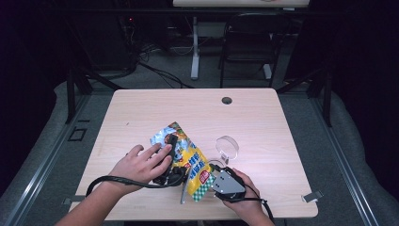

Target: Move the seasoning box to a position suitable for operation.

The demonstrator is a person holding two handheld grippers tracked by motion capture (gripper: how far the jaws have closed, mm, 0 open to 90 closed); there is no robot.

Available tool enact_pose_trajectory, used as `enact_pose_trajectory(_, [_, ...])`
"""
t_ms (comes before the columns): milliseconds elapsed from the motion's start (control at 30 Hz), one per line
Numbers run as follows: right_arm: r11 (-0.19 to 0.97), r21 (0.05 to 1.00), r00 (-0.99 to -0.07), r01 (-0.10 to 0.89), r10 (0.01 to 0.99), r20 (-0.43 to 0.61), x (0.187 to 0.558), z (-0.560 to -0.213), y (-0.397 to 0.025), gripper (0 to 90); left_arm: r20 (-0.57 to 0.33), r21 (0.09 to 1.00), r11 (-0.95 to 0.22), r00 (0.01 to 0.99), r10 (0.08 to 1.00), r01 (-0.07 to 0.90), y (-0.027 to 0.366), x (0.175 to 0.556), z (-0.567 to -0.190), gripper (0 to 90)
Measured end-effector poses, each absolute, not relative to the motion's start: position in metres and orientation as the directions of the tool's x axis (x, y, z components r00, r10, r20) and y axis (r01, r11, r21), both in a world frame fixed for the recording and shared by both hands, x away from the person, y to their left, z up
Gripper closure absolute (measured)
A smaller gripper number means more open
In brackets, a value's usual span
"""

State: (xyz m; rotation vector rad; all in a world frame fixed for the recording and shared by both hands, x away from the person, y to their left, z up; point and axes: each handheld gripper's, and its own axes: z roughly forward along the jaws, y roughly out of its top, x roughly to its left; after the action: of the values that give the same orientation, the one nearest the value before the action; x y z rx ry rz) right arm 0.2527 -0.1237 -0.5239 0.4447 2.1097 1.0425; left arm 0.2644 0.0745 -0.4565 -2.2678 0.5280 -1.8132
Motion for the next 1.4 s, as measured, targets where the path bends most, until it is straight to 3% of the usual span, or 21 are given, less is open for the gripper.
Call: enact_pose_trajectory(1400, [0.576,0.817,-0.687,0.007,0.597,-0.415,0.2526,-0.5220,-0.1239,70.1,0.884,-0.406,-0.900,0.182,-0.430,-0.159,0.0707,0.2621,-0.4493,57.8])
